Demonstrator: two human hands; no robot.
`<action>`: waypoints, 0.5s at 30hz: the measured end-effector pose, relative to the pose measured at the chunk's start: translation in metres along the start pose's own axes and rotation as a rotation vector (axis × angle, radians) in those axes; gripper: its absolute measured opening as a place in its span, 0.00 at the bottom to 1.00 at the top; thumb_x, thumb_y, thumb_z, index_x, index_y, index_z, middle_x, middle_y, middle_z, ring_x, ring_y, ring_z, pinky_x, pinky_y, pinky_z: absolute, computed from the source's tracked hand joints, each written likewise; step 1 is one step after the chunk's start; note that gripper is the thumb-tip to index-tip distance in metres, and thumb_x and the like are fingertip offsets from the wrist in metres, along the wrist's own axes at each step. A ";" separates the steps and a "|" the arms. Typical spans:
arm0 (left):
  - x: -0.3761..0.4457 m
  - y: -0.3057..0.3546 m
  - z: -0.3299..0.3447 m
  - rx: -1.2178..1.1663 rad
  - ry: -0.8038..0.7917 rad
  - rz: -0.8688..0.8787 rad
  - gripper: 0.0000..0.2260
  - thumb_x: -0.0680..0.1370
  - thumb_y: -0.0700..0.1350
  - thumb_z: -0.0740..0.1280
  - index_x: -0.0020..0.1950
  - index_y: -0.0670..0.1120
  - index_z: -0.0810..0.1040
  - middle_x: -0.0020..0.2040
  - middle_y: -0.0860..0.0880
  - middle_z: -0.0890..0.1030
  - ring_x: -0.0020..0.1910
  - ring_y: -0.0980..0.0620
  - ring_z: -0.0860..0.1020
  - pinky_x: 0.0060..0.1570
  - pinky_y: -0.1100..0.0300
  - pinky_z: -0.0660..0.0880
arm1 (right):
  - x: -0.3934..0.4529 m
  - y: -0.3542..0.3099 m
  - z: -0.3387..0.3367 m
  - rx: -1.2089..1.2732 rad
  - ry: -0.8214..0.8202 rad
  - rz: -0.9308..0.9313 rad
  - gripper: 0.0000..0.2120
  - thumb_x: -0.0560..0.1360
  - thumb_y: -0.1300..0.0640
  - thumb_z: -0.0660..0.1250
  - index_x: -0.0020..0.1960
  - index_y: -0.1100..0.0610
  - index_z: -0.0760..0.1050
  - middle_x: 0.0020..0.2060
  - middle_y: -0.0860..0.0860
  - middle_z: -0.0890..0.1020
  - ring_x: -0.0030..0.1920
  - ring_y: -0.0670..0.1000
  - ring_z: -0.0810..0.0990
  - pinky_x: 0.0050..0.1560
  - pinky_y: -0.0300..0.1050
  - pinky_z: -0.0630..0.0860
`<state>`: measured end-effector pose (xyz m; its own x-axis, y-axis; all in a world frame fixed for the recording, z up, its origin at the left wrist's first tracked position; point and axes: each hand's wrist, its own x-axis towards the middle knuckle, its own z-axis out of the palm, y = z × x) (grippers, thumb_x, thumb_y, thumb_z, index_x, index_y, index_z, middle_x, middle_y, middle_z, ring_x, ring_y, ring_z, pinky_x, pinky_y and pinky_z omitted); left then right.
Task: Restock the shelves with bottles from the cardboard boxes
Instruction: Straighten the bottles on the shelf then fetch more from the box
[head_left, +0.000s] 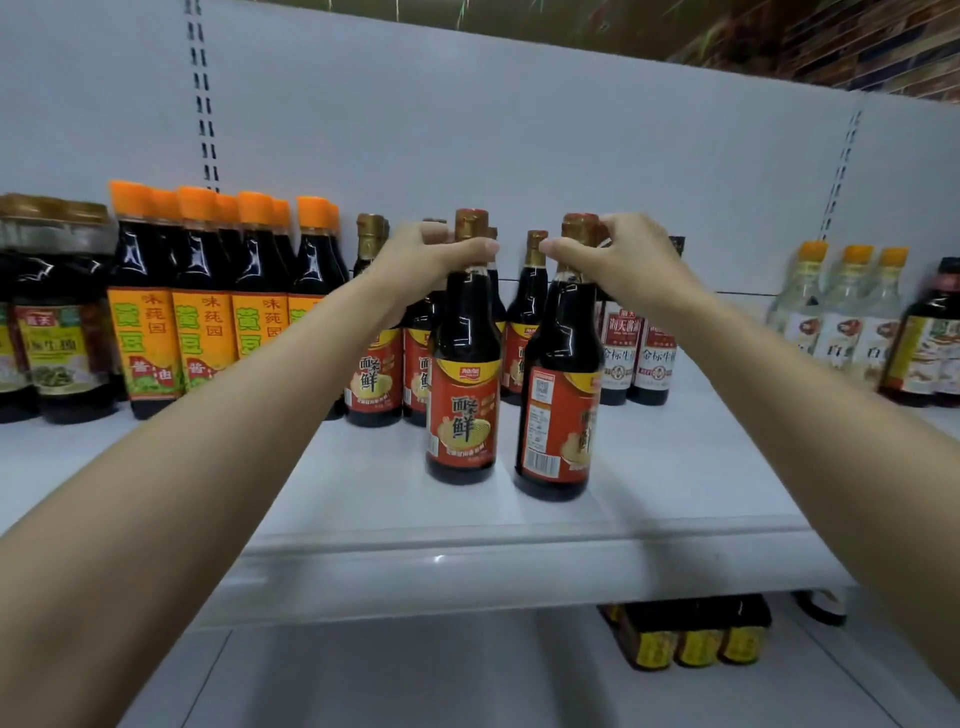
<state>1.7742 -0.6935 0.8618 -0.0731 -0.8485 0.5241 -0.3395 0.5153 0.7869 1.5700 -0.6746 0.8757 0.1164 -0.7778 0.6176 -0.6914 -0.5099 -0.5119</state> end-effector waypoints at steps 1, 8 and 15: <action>-0.001 -0.002 -0.002 -0.012 -0.009 -0.009 0.13 0.72 0.54 0.72 0.50 0.47 0.81 0.50 0.50 0.83 0.53 0.52 0.80 0.61 0.51 0.73 | 0.002 0.001 0.007 -0.059 0.058 -0.011 0.20 0.75 0.42 0.65 0.47 0.61 0.76 0.37 0.52 0.77 0.38 0.51 0.75 0.37 0.44 0.68; -0.011 -0.012 -0.007 -0.222 -0.019 -0.028 0.15 0.76 0.50 0.69 0.58 0.42 0.80 0.53 0.47 0.83 0.50 0.52 0.83 0.46 0.60 0.78 | 0.017 -0.003 0.039 -0.441 0.282 0.044 0.24 0.77 0.40 0.57 0.57 0.60 0.70 0.43 0.54 0.76 0.43 0.56 0.73 0.41 0.46 0.63; -0.016 -0.008 -0.006 -0.164 0.002 -0.031 0.17 0.77 0.51 0.67 0.62 0.43 0.78 0.57 0.48 0.81 0.56 0.52 0.80 0.51 0.57 0.78 | 0.014 -0.004 0.044 -0.406 0.278 0.062 0.26 0.79 0.39 0.55 0.62 0.62 0.66 0.49 0.57 0.78 0.46 0.58 0.75 0.42 0.47 0.66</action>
<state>1.7839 -0.6833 0.8494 -0.0628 -0.8641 0.4993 -0.1837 0.5018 0.8453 1.6056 -0.6995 0.8606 -0.0904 -0.6468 0.7573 -0.9195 -0.2380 -0.3130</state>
